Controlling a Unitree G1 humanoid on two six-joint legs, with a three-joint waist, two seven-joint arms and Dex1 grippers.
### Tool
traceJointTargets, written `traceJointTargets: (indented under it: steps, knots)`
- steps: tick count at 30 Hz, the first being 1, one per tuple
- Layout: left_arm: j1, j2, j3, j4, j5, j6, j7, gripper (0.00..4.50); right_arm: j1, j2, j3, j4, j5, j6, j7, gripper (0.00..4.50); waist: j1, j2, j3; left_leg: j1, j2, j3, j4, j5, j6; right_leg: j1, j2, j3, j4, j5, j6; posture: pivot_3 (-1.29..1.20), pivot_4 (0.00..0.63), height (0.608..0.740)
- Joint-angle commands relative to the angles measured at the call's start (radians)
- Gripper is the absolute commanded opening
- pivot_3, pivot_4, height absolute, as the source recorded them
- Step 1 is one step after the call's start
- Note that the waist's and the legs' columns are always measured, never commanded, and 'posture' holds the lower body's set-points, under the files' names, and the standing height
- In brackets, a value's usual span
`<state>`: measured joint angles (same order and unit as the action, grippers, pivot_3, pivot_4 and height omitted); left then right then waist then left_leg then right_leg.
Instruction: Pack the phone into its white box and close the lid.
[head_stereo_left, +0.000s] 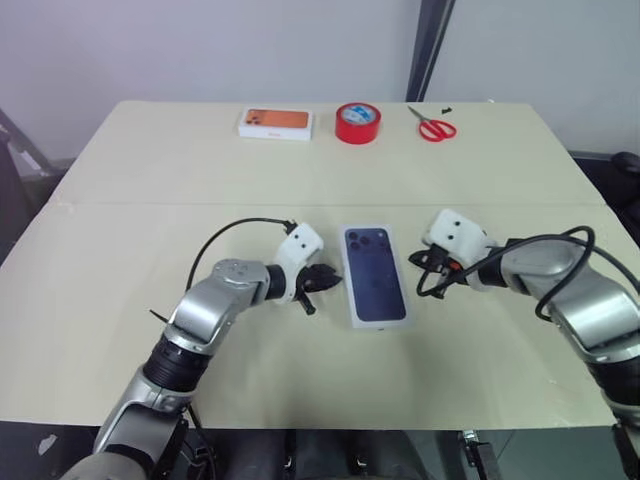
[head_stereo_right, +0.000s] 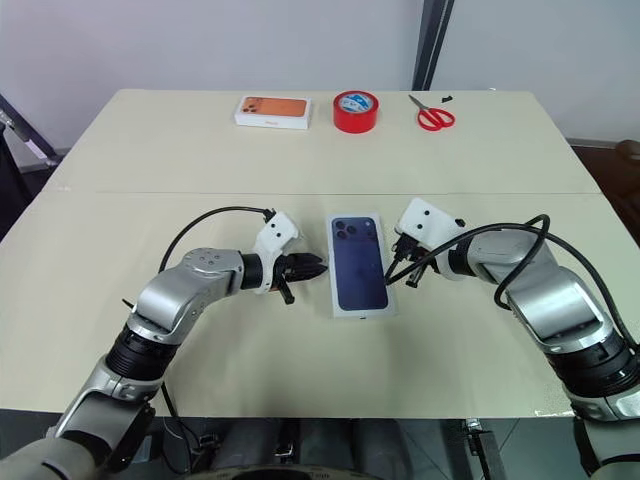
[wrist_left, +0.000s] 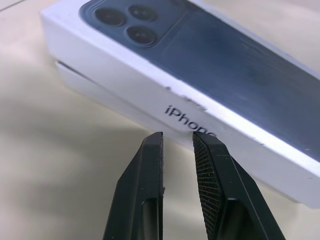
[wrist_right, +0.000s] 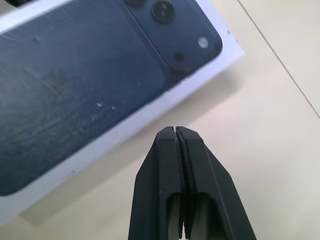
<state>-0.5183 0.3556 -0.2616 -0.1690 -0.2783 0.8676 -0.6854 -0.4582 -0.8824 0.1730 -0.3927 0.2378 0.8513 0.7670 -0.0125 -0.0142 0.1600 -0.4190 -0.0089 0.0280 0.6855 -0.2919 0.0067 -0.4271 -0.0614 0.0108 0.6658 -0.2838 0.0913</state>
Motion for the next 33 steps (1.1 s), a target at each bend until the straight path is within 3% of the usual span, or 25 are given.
traceJointTargets:
  steps: [1, 8, 21, 27, 33]
  knots:
    - [-0.019, -0.008, 0.067, -0.006, -0.026, -0.009, 0.020, 0.98, -0.058, 0.059, 0.005, 0.025, -0.028, 0.008, -0.052, 0.06, -0.001, 0.000, 0.000, 0.000, 0.000, 0.000, 0.000, 0.000, 0.000, 0.000, 0.000, 0.000, 0.000, 0.000, 0.000, 0.00, 0.150, 0.725]
    - [-0.082, -0.063, 0.134, 0.018, -0.068, -0.025, 0.045, 0.98, -0.157, 0.202, 0.045, 0.175, -0.085, 0.020, -0.129, 0.06, 0.006, 0.000, 0.000, 0.000, 0.000, 0.000, 0.000, 0.002, -0.004, 0.000, 0.000, 0.000, 0.001, 0.000, 0.000, 0.00, 0.150, 0.725]
    - [-0.178, -0.126, -0.020, 0.289, 0.098, -0.094, 0.101, 0.98, -0.172, 0.279, 0.093, 0.251, -0.129, 0.052, -0.143, 0.06, 0.001, 0.000, -0.001, 0.001, -0.001, 0.000, 0.000, 0.002, -0.004, 0.000, 0.000, 0.000, 0.001, 0.000, 0.000, 0.00, 0.150, 0.725]
    - [-0.148, -0.119, -0.003, 0.271, 0.094, -0.113, 0.089, 0.98, -0.145, 0.260, 0.022, 0.178, -0.108, 0.039, -0.139, 0.06, 0.001, 0.000, -0.001, 0.001, 0.000, 0.000, 0.000, 0.002, -0.004, 0.000, 0.000, 0.000, 0.002, 0.000, 0.000, 0.00, 0.150, 0.725]
    - [-0.056, -0.047, 0.118, 0.086, 0.016, -0.081, 0.072, 0.98, 0.025, 0.092, -0.113, -0.075, 0.058, -0.003, 0.079, 0.06, 0.001, 0.000, -0.001, 0.000, 0.000, 0.000, 0.000, 0.001, -0.002, 0.000, 0.000, 0.000, 0.001, 0.000, 0.000, 0.00, 0.150, 0.725]
